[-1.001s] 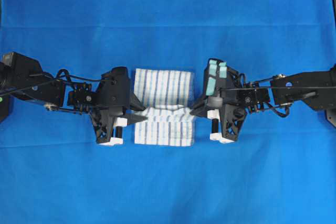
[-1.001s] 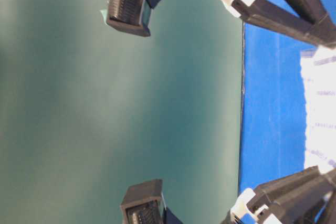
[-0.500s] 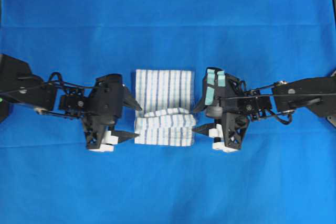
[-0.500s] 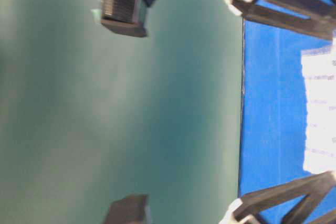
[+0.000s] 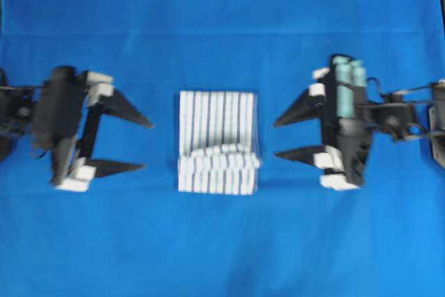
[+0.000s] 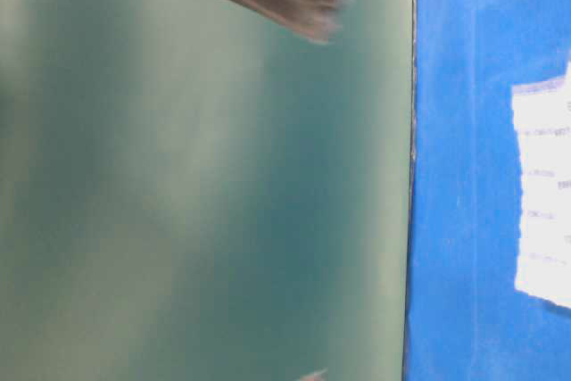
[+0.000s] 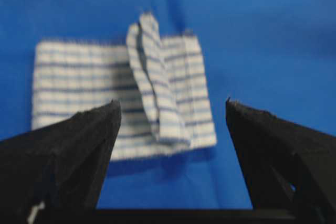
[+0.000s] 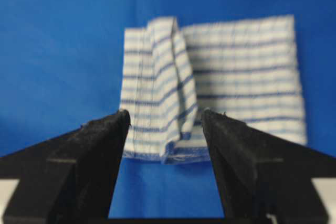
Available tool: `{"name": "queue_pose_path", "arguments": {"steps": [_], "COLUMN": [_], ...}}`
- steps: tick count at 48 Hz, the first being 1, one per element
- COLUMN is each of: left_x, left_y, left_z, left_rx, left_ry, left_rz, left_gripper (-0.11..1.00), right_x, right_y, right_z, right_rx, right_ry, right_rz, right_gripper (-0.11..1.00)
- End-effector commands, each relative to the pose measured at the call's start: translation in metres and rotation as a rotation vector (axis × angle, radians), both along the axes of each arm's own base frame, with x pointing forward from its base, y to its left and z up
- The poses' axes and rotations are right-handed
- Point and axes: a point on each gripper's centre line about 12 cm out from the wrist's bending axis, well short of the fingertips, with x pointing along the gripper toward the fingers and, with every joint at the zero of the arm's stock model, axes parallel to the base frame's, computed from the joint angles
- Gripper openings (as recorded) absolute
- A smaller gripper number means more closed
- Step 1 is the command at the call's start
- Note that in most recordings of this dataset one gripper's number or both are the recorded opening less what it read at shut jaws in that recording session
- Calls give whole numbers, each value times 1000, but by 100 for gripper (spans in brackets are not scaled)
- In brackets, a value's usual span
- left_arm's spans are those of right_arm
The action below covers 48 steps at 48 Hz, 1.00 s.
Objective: Fold the blue towel.
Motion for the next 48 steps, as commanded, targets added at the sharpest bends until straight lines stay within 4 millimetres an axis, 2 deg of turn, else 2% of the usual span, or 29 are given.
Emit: {"name": "queue_pose_path", "arguments": {"steps": [1,10,15,23,30,35,48], "left_x": [-11,-47,-72,-103,-122,-128,-134], "left_y": [4,19,25,30,31,31,31], "left_z": [19,40,52,54,45,38,14], "left_rx": [-7,-17,-21,-24,-26,-27,-35], "left_ry": [-73,-183,-231,-288,-317,-309,-268], "left_rz": [6,53,71,88,90,90,92], "left_gripper": [75,74,74,74,74,74,74], "right_x": [-11,-44,-71,-108,-130,-141,-151], "right_y": [-1,-17,-25,-29,-31,-33,-34], "right_z": [21,46,60,63,50,33,-8], "right_rx": [-21,-72,-87,-109,-106,-99,-75], "right_ry": [-68,-177,-258,-334,-359,-350,-319], "right_rz": [13,-9,-28,-33,-39,-48,-53], "right_gripper": [61,61,61,61,61,61,61]}}
